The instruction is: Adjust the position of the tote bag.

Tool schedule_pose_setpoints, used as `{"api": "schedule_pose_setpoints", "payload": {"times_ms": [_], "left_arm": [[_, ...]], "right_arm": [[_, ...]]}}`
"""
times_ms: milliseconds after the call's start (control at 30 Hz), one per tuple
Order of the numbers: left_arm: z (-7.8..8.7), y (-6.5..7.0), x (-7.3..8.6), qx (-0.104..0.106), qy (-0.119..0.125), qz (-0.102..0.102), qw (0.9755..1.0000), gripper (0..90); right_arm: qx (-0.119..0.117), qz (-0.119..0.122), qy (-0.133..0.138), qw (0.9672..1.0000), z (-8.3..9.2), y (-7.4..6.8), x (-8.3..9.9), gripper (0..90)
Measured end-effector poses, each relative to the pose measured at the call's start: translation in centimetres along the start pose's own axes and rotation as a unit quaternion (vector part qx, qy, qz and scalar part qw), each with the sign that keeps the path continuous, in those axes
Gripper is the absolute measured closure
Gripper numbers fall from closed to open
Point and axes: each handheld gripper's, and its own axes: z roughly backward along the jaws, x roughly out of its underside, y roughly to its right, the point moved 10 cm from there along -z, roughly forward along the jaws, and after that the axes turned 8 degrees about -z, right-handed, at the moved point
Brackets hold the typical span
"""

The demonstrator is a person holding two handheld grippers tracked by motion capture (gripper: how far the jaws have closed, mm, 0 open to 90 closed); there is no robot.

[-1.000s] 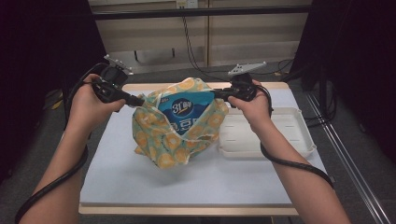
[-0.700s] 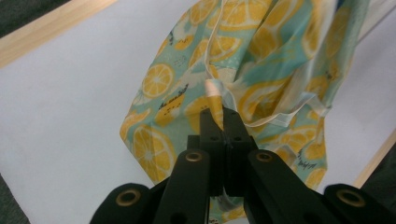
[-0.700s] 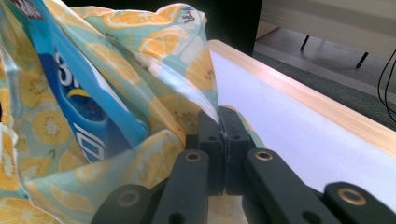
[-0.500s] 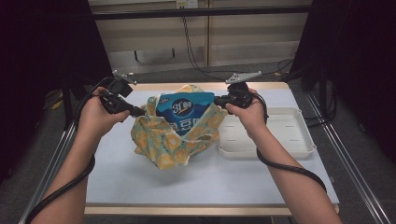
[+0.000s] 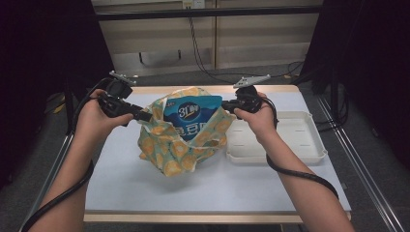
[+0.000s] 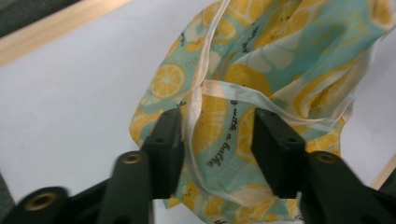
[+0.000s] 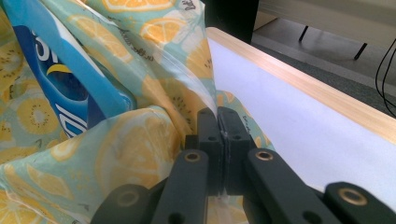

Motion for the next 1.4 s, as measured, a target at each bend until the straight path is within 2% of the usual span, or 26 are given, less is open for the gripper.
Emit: {"api": "schedule_pose_setpoints", "payload": {"times_ms": [100,133,167,367,533,667,700,767,800,867,900,933,967,1067,1100,1167,1200,1267,1300,1333,1400], "left_arm": [[0.7,0.4,-0.9,0.000,0.007,-0.007,1.0000,45.6],[0.9,0.5,-1.1,0.000,0.003,-0.017,0.9999,43.9],[1.0,0.7,-1.4,-0.001,0.007,-0.016,0.9998,42.7],[1.5,1.7,-2.6,0.004,0.012,-0.046,0.9989,37.0],[1.4,2.5,-3.3,0.014,0.035,-0.036,0.9986,36.4],[0.8,3.0,-3.7,0.021,0.045,-0.035,0.9982,45.4],[0.5,3.0,-3.8,0.024,0.046,-0.041,0.9978,48.1],[0.1,3.0,-3.8,0.018,0.047,-0.045,0.9977,51.8],[0.1,3.0,-3.7,0.020,0.044,-0.050,0.9976,60.5],[0.0,3.0,-3.6,0.026,0.041,-0.047,0.9977,72.9],[-0.1,3.1,-3.6,0.026,0.044,-0.036,0.9981,79.3],[0.0,2.8,-3.2,0.023,0.027,-0.046,0.9983,81.1],[0.0,2.8,-3.1,0.024,0.023,-0.044,0.9985,84.0],[0.2,2.6,-2.8,0.022,0.015,-0.044,0.9987,86.4],[0.3,2.7,-2.7,0.025,0.017,-0.034,0.9990,87.3],[0.6,2.5,-2.6,0.026,0.010,-0.034,0.9990,88.1],[0.6,2.6,-2.6,0.024,0.013,-0.027,0.9993,88.6],[0.9,2.4,-2.4,0.026,0.003,-0.035,0.9990,89.1],[1.0,2.4,-2.3,0.027,0.003,-0.034,0.9991,89.1],[1.0,2.5,-2.5,0.026,0.011,-0.024,0.9993,89.1],[1.3,2.2,-2.4,0.029,0.012,-0.027,0.9992,88.9]], "right_arm": [[0.000,0.001,0.000,1.0000,0.0,0.0,0.0,89.0],[0.000,0.002,0.000,1.0000,0.0,0.0,0.0,89.0],[0.001,0.001,0.000,1.0000,0.0,0.0,0.0,89.0],[0.002,-0.002,0.000,1.0000,0.2,0.1,0.0,89.0],[0.001,-0.001,0.000,1.0000,0.3,0.2,0.0,89.0],[0.002,-0.005,-0.001,1.0000,0.4,0.2,0.0,88.9],[0.001,-0.004,-0.003,1.0000,0.3,0.1,0.0,89.0],[0.000,-0.004,-0.003,1.0000,0.3,0.1,0.0,88.9],[0.000,-0.004,-0.003,1.0000,0.3,0.1,0.0,89.0],[0.000,-0.006,-0.002,1.0000,0.3,0.1,0.0,88.6],[0.000,-0.007,-0.001,1.0000,0.3,0.1,0.0,88.3],[0.001,-0.007,-0.001,1.0000,0.3,0.1,0.0,88.1],[0.000,-0.007,0.001,1.0000,0.3,0.1,0.0,88.1],[0.000,-0.005,0.000,1.0000,0.2,0.1,0.0,88.4],[-0.001,-0.005,-0.001,1.0000,0.2,0.0,0.0,88.5],[-0.004,-0.006,0.000,1.0000,0.2,-0.1,0.0,88.5],[-0.004,-0.003,0.000,1.0000,0.2,-0.2,-0.1,88.4],[-0.005,-0.002,0.002,1.0000,0.2,-0.2,-0.2,88.5],[-0.005,-0.002,0.002,1.0000,0.2,-0.3,-0.2,88.5],[-0.005,-0.003,0.002,1.0000,0.2,-0.3,-0.3,88.5],[-0.006,-0.002,0.002,1.0000,0.2,-0.3,-0.3,88.5]]}}
